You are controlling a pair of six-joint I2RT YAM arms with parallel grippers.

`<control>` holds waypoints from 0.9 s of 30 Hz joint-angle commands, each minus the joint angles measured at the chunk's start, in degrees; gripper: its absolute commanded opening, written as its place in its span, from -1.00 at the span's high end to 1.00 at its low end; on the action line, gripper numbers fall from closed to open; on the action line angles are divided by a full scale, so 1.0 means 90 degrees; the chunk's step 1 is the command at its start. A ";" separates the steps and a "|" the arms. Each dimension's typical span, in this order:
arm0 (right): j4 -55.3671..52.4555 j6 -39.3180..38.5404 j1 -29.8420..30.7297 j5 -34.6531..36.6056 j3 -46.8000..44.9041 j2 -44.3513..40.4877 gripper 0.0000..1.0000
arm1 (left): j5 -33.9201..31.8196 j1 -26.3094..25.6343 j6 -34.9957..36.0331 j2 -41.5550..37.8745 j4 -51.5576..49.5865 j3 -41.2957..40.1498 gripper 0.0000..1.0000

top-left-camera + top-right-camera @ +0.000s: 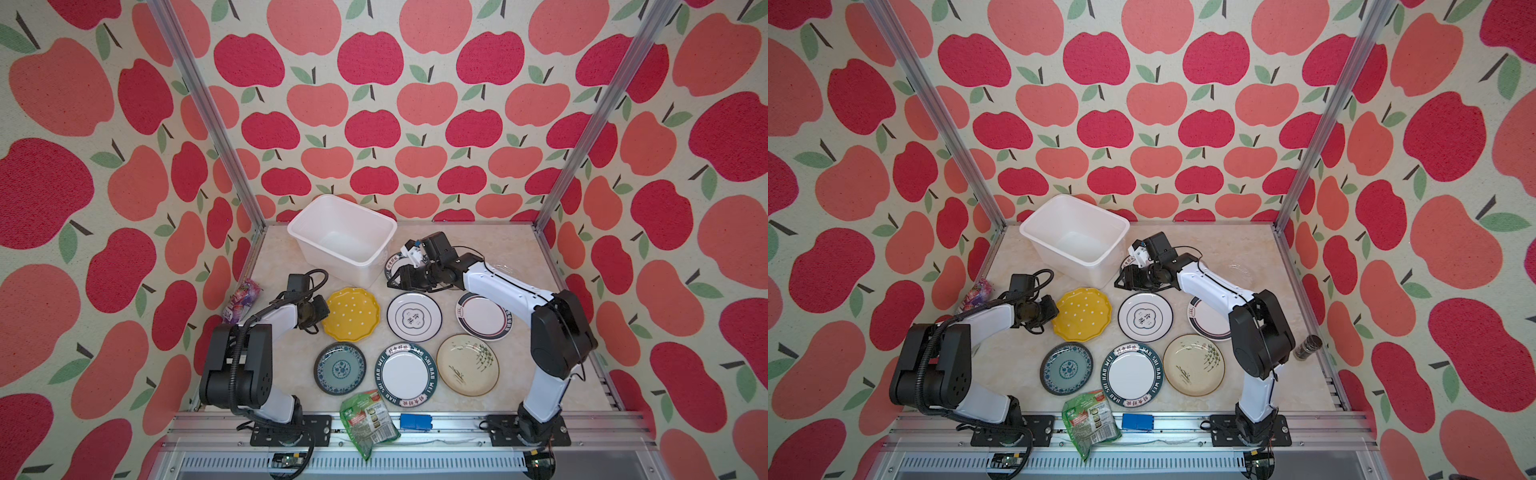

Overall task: Place the plates into the plastic bin on the countertop
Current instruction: Pick up the plate from the center of the table.

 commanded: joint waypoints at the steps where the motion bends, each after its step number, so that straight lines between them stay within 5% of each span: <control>1: -0.0586 -0.0341 0.0085 0.0132 0.0311 0.0406 -0.13 | 0.0111 0.0030 0.0095 0.0007 -0.0026 0.0094 0.50; 12: -0.1270 -0.1255 0.0508 0.0722 0.1320 0.1699 -0.23 | 0.0106 0.0044 0.0290 -0.0263 -0.0025 -0.0211 0.63; 27: -0.1344 -0.1564 0.0392 0.0434 0.1972 0.2413 -0.22 | 0.0121 0.0059 0.0365 -0.0070 -0.0151 -0.0114 0.95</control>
